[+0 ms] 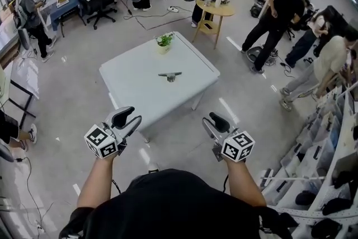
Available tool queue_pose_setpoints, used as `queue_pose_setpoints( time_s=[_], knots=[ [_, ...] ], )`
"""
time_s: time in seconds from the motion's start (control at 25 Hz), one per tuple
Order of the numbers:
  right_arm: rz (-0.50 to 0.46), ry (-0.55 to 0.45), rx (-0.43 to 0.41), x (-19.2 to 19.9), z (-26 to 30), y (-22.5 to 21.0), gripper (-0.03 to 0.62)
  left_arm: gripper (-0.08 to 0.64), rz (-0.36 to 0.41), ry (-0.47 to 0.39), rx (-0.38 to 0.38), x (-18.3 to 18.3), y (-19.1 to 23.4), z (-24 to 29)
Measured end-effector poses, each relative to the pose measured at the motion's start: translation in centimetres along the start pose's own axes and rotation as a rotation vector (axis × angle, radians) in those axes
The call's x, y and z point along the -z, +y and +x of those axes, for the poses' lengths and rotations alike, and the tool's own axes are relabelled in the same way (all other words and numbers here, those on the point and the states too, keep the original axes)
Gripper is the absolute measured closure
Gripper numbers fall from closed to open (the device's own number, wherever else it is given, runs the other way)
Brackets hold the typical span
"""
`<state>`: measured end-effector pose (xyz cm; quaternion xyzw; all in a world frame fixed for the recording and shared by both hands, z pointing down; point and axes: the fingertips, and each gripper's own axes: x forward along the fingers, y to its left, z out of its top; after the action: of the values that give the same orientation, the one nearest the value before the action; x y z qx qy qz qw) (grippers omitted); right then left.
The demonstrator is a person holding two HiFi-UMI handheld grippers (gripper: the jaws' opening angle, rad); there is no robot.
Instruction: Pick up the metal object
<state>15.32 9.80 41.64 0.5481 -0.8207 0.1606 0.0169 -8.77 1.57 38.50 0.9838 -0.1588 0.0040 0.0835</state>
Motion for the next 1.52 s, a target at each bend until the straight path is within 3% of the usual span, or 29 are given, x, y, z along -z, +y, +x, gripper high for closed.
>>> queue_pose_setpoints(
  time_s=[0.52,1.08,1.52],
  knots=[
    [-0.009,0.013,0.062,-0.9,5.8,-0.3,0.403,0.391,-0.01,0.006,0.042,-0.7,7.2,0.7],
    [-0.04,0.03,0.084,-1.5,10.6,1.6,0.403,0.391,-0.024,0.002,0.07,-1.1,11.6,-1.0],
    [-0.04,0.018,0.105,-1.5,11.2,2.5,0.402,0.391,-0.02,-0.023,0.074,-2.1,13.5,-2.3]
  ],
)
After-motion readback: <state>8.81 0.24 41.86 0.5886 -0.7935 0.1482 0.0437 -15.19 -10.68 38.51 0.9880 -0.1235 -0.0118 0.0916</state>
